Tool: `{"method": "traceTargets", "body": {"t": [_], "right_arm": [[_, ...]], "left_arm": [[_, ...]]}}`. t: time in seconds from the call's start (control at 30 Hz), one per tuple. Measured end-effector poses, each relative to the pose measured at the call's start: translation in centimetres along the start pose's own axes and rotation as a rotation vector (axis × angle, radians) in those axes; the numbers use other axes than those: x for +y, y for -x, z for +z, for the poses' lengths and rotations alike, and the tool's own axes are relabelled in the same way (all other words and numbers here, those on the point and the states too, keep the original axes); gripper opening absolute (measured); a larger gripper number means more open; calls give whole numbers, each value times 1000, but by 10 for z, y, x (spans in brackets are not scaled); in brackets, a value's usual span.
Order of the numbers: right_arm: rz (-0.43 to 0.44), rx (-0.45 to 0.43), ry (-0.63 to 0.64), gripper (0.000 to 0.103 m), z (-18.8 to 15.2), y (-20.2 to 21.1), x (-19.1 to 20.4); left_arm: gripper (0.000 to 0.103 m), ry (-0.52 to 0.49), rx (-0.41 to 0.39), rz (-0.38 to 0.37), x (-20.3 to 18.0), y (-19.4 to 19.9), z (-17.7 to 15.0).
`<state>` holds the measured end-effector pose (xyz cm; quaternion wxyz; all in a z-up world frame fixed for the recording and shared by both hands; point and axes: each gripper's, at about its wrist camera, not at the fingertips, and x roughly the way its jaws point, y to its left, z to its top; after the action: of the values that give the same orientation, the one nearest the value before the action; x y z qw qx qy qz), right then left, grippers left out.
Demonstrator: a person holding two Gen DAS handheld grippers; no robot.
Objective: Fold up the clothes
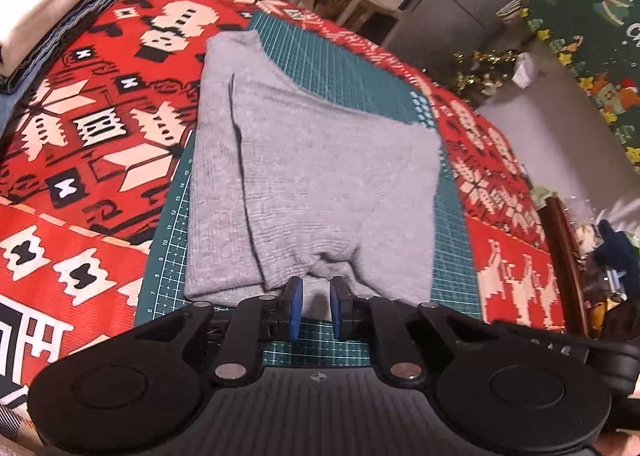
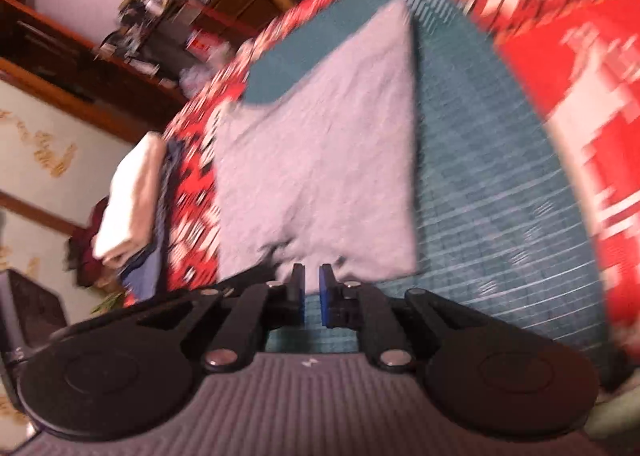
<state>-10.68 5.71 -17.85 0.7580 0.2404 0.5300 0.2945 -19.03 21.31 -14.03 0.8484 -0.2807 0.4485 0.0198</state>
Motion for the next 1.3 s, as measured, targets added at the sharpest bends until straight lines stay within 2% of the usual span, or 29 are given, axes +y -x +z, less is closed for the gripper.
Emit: {"method": "traceTargets", "body": {"t": [0.1, 0.2, 0.33, 0.47, 0.57, 0.6, 0.67, 0.7, 0.8, 0.83, 0.93, 1.03, 1.1, 1.3], "right_arm": [[72, 22, -48, 8, 1, -16, -4], [105, 36, -96, 9, 1, -32, -8], [78, 36, -132, 6, -3, -33, -13], [26, -2, -198, 2, -8, -19, -24], [5, -32, -228, 5, -10, -9, -29], [0, -43, -233, 10, -10, -7, -30], [6, -53, -249, 10, -10, -3, -33], [8, -58, -257, 10, -10, -1, -34], [16, -60, -248, 10, -9, 0, -34], [19, -59, -241, 10, -9, 0, -33], [31, -69, -225, 10, -6, -2, -32], [7, -71, -254, 8, -6, -3, -38], [6, -70, -286, 7, -7, -1, -44], [-33, -68, -264, 9, -8, 4, -40]], "left_arm": [[13, 18, 14, -1, 3, -6, 2], [5, 31, 15, 7, 6, -6, 1], [6, 40, 22, 11, 8, -4, -2], [6, 57, 29, 21, 10, 1, -5], [6, 85, 32, 34, 14, 5, -7], [6, 102, 32, 46, 17, 7, -8], [10, 144, 17, 55, 23, 14, -10], [12, 170, -3, 45, 27, 19, -10], [12, 229, -72, -61, 38, 31, -11], [12, 236, -79, -62, 39, 31, -10], [12, 250, -60, -9, 39, 22, -9], [12, 253, -38, 34, 39, 16, -6], [6, 258, -35, 49, 41, 16, -7], [8, 280, -35, 62, 45, 21, -10]]}}
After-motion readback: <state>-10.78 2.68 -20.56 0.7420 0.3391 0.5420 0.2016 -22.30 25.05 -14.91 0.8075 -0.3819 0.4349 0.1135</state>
